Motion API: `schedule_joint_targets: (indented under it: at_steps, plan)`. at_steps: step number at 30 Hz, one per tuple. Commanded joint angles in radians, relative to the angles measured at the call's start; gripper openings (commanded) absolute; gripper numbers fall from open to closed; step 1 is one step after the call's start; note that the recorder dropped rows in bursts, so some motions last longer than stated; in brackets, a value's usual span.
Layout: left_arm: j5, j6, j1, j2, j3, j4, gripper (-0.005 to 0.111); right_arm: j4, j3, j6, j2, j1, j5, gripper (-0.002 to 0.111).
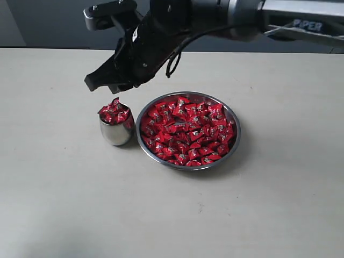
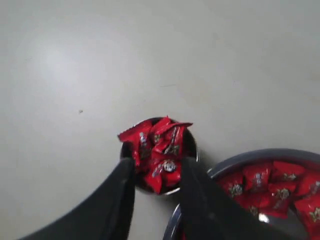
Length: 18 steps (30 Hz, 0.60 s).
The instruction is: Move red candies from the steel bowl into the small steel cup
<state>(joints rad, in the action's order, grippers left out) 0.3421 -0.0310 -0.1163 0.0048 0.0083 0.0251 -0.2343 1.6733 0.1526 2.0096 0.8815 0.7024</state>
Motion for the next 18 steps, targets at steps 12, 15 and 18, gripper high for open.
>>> schedule_joint_targets:
  at_steps: [12, 15, 18]
  plan:
    - [-0.005, 0.002, 0.008, -0.005, -0.008, 0.002, 0.000, 0.279, -0.639, -0.258, -0.905, 0.005, 0.119, 0.000]
    - [-0.005, 0.002, 0.008, -0.005, -0.008, 0.002, 0.000, 0.313, -0.734, -0.258, -1.043, 0.005, 0.086, 0.000]
    - [-0.005, 0.002, 0.008, -0.005, -0.008, 0.002, 0.000, 0.354, -0.816, -0.258, -1.158, 0.005, 0.034, 0.000]
